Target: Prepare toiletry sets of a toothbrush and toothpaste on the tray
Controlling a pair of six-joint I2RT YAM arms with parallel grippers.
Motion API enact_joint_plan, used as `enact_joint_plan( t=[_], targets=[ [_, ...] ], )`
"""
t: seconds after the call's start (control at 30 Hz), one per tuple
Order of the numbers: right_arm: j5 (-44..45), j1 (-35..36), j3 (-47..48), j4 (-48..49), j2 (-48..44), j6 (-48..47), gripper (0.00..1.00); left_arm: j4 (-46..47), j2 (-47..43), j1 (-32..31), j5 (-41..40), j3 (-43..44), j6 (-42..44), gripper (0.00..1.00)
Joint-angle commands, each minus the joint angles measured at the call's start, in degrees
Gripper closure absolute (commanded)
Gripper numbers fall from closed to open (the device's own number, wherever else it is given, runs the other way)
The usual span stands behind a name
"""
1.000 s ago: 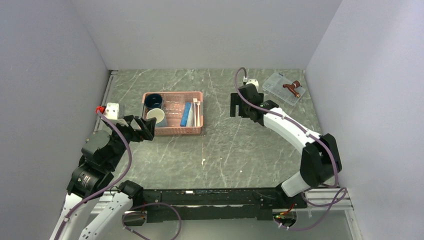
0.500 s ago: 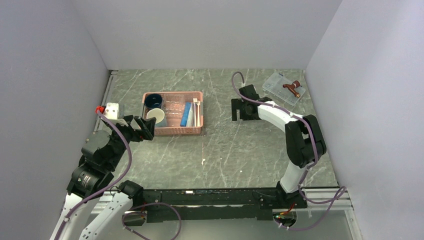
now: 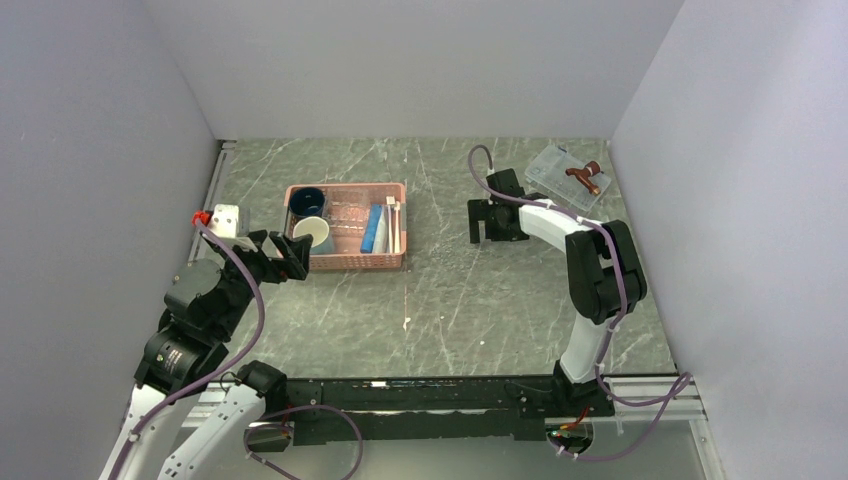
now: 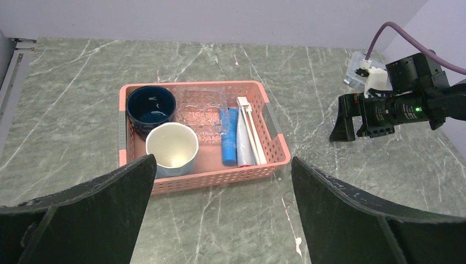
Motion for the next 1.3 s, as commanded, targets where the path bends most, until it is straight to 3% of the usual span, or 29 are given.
enact_joint_plan(
  t=[0.0, 0.57, 1.27],
  targets=[
    [-0.94, -0.09, 2.14, 2.38, 1.19, -0.54, 0.02, 0.83, 0.37, 0.30, -0.17, -0.01, 0.02, 0.01],
    [0.20, 0.42, 0.48, 0.69, 1.89, 0.18, 0.03, 0.78, 0.33, 0.30, 0.00, 0.02, -0.01, 0.01],
    [4.71, 6.24, -4.76, -1.66, -0.46, 3.76, 0.03, 0.78, -0.35, 0.30, 0.00, 0.07, -0.16, 0.01]
  ],
)
